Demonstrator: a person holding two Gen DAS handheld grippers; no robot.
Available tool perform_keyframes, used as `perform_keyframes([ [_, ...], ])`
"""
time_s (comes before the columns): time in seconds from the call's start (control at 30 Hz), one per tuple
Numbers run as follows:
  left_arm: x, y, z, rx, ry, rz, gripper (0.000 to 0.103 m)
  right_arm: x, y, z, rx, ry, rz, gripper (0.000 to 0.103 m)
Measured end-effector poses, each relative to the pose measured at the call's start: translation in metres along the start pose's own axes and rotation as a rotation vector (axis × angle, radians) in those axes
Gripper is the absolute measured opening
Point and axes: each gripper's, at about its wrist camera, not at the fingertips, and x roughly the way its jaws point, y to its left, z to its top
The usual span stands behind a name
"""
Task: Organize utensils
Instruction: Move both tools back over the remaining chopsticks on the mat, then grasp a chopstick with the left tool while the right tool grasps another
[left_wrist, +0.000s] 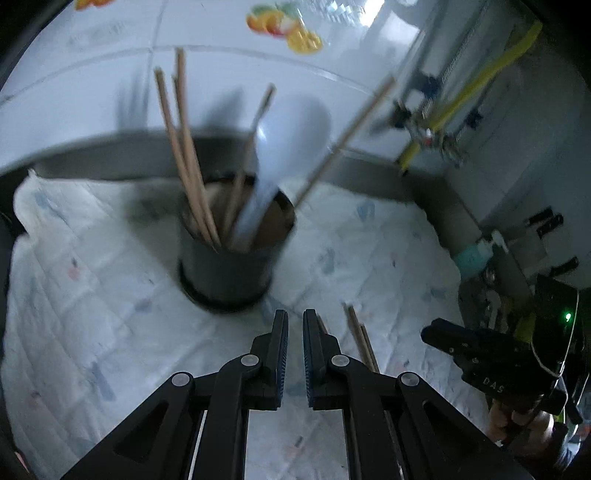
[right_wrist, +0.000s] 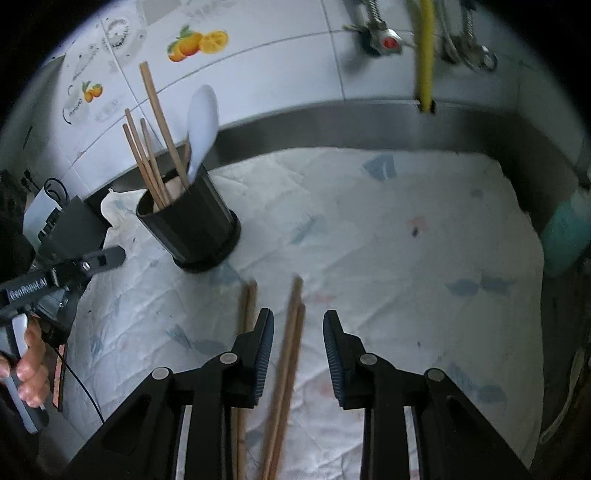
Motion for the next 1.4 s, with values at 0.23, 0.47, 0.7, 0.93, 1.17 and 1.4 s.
perform_keyframes([
  [0.23,0.054,-0.026,-0.029,-0.013,0.136,-0.068,0.009,-0.007,-0.017,-0.017,0.047,-0.001,0.009,0.031],
  [0.47,0.108,-0.033,-0.039,-0.064,0.213,-0.083,0.009,-0.01,-0.033,-0.032,0.091,0.004,0.011,0.031],
  [0.7,0.146,-0.022,-0.035,-0.116,0.246,-0.045,0.01,-0.012,-0.043,-0.04,0.114,0.009,0.011,0.031],
  [0.93,0.15,-0.018,-0.028,-0.133,0.236,-0.032,0.015,-0.013,-0.049,-0.04,0.135,0.003,0.015,0.031],
  [1.17,0.147,-0.021,-0.026,-0.081,0.21,0.049,0.021,-0.011,-0.048,-0.04,0.134,0.005,0.022,0.031],
  [1.4,0.141,-0.01,-0.027,-0.096,0.196,0.074,0.024,-0.009,-0.047,-0.038,0.128,0.002,0.029,0.031],
])
